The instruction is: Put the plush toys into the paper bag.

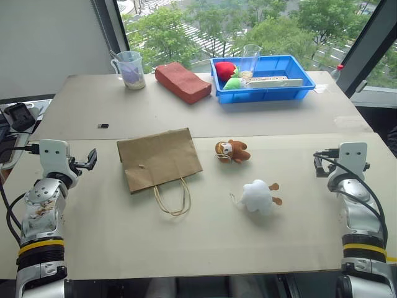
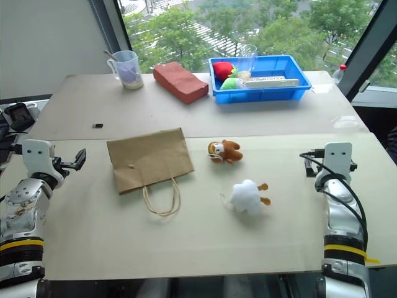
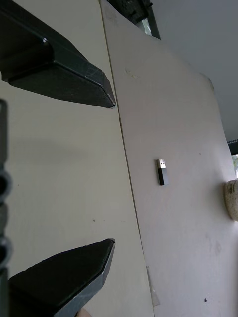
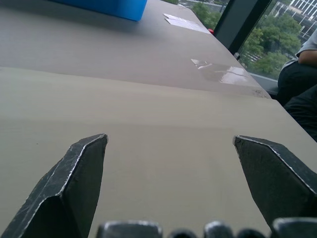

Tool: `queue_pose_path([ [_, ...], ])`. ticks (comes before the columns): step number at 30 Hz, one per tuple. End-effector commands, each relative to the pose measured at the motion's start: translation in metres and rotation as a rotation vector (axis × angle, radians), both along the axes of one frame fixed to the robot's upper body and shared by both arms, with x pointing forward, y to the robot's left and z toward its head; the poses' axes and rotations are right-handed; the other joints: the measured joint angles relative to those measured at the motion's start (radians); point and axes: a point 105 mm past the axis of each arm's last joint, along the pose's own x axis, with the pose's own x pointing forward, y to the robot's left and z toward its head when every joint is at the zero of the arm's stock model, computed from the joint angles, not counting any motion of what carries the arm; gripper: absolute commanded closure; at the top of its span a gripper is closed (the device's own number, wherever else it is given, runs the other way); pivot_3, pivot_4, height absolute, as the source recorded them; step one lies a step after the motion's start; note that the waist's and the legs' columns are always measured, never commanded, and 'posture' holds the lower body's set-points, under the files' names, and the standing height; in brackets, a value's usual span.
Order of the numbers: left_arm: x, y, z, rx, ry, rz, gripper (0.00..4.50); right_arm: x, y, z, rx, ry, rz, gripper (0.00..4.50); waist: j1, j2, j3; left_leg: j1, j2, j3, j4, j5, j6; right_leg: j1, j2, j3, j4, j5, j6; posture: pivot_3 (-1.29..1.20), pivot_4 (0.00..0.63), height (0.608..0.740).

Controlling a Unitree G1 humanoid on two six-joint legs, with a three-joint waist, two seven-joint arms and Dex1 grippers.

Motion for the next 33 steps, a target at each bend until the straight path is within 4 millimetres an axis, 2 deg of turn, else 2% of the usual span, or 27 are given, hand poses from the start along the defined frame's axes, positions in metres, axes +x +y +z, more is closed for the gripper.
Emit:
queue_pose_path([
  [1, -0.004, 0.003, 0.029, 0.023, -0.074, -0.025, 0.02, 0.003, -0.002, 0.026, -0.059, -0.067, 0.023, 0.00, 0.000, 0.000, 0.000, 0.000, 0.000, 0.000, 0.000, 0.000, 0.000, 0.000, 0.000, 0.000, 0.000, 0.000, 0.000, 0.00, 0.150, 0.740],
  [4, -0.005, -0.033, 0.070, 0.082, -0.111, -0.314, 0.02, 0.011, 0.009, 0.048, -0.100, -0.081, 0.128, 0.00, -0.002, 0.000, 0.001, -0.002, 0.000, 0.000, 0.000, 0.000, 0.000, -0.002, 0.000, 0.000, 0.000, 0.000, 0.000, 0.00, 0.150, 0.740],
  [7, -0.010, -0.066, 0.091, 0.165, -0.073, -0.542, 0.02, 0.017, 0.035, 0.065, -0.108, -0.075, 0.308, 0.00, -0.002, 0.000, 0.001, -0.002, 0.000, 0.000, 0.000, 0.000, 0.000, -0.001, 0.000, 0.000, 0.000, 0.000, 0.000, 0.00, 0.150, 0.740],
  [8, -0.014, -0.082, 0.094, 0.203, -0.047, -0.641, 0.02, 0.017, 0.050, 0.070, -0.107, -0.068, 0.411, 0.00, -0.002, 0.000, 0.001, -0.001, 0.000, 0.000, 0.000, 0.000, 0.000, -0.001, 0.000, 0.000, 0.000, 0.000, 0.000, 0.00, 0.150, 0.740],
  [11, -0.027, -0.121, 0.093, 0.302, 0.026, -0.881, 0.02, 0.010, 0.093, 0.083, -0.084, -0.048, 0.673, 0.00, -0.002, 0.000, 0.001, 0.001, 0.000, 0.000, -0.002, -0.001, 0.001, 0.001, 0.000, 0.000, -0.001, 0.000, 0.000, 0.00, 0.150, 0.740],
  [13, -0.031, -0.132, 0.089, 0.349, 0.055, -0.963, 0.02, 0.004, 0.112, 0.087, -0.077, -0.033, 0.782, 0.00, -0.003, 0.000, 0.001, 0.001, 0.000, 0.000, -0.003, -0.001, 0.001, 0.000, 0.000, 0.000, -0.001, 0.000, 0.000, 0.00, 0.150, 0.740],
  [16, -0.048, -0.163, 0.065, 0.521, 0.133, -1.218, 0.02, -0.029, 0.172, 0.093, -0.051, 0.040, 1.144, 0.00, -0.001, 0.001, 0.002, -0.001, 0.000, 0.000, -0.004, -0.001, 0.001, -0.002, 0.000, 0.000, -0.001, 0.000, 0.000, 0.00, 0.150, 0.740],
  [18, -0.051, -0.170, 0.050, 0.568, 0.168, -1.313, 0.02, -0.047, 0.197, 0.093, -0.053, 0.082, 1.293, 0.00, 0.000, 0.001, 0.002, -0.001, 0.000, 0.000, -0.004, -0.001, 0.001, -0.002, 0.000, 0.000, -0.003, 0.000, 0.000, 0.00, 0.150, 0.740],
  [21, -0.052, -0.176, 0.032, 0.636, 0.194, -1.397, 0.02, -0.060, 0.218, 0.097, -0.058, 0.091, 1.387, 0.00, 0.002, 0.001, 0.002, -0.002, 0.001, -0.001, -0.004, -0.001, 0.001, -0.001, 0.000, -0.001, -0.005, 0.000, 0.000, 0.00, 0.150, 0.740],
  [26, -0.052, -0.175, 0.009, 0.714, 0.236, -1.473, 0.02, -0.070, 0.235, 0.102, -0.048, 0.082, 1.446, 0.00, 0.007, 0.001, 0.002, -0.004, 0.000, -0.001, -0.001, -0.001, 0.001, -0.001, 0.000, -0.001, -0.009, 0.000, 0.000, 0.00, 0.150, 0.740],
  [33, -0.046, -0.177, -0.006, 0.760, 0.246, -1.506, 0.02, -0.093, 0.255, 0.114, -0.027, 0.078, 1.543, 0.00, 0.011, 0.001, 0.002, -0.005, 0.000, -0.001, 0.001, -0.002, 0.004, -0.001, 0.000, -0.002, -0.005, 0.000, 0.000, 0.00, 0.150, 0.740],
])
